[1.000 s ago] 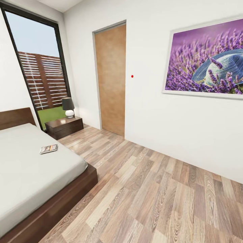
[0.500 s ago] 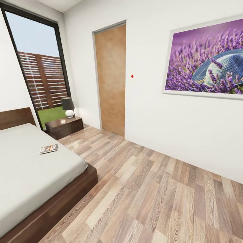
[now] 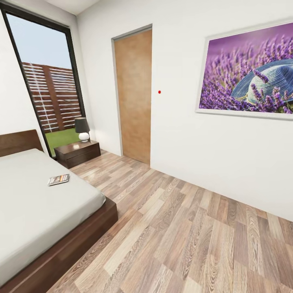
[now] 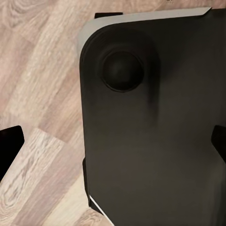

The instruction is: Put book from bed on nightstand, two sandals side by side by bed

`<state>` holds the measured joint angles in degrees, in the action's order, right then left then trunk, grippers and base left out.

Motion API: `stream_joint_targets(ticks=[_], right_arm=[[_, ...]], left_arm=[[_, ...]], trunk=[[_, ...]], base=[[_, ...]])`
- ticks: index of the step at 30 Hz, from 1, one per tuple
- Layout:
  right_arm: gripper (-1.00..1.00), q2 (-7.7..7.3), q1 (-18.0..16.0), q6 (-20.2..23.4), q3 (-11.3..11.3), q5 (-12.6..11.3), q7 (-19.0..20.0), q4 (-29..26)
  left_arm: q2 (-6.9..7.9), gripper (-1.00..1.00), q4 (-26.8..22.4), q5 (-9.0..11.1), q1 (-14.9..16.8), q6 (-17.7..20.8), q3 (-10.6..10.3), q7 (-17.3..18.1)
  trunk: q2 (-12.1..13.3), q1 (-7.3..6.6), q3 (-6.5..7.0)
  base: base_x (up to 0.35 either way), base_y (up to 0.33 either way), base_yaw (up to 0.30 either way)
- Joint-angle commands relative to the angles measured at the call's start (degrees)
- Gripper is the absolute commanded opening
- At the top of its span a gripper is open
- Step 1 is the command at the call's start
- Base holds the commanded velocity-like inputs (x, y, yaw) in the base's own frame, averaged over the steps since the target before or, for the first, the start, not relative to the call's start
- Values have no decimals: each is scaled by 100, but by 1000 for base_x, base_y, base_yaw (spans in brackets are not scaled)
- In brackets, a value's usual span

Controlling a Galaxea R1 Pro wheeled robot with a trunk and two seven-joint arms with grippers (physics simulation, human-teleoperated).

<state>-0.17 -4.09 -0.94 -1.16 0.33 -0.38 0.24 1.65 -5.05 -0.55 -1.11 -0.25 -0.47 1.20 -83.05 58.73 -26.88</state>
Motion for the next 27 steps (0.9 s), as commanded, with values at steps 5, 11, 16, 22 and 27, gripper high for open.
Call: stream_joint_targets(ticks=[5,11,16,22,27], right_arm=[[100,-1,-4,-16,-14,8,-14,0],[100,-4,-4,-28,-15,9,-22,-4],[100,-8,-4,-39,-21,-8,-28,-7],[100,-55,-4,-41,-24,-23,-36,-39],[100,-88,-4,-41,-47,-52,-42,-60]], left_arm=[[5,100,-76,0,-3,-7,-4,8],[9,100,-136,17,-3,-9,5,0],[10,100,-219,36,0,-7,14,-3],[14,100,-369,52,-2,14,19,-9],[17,100,-517,59,2,40,25,-14]], trunk=[[-2,0,-5],[-2,0,-5],[-2,0,-5],[-2,0,-5],[-2,0,-5]], base=[[0,0,0],[0,0,0],[0,0,0],[0,0,0],[0,0,0]])
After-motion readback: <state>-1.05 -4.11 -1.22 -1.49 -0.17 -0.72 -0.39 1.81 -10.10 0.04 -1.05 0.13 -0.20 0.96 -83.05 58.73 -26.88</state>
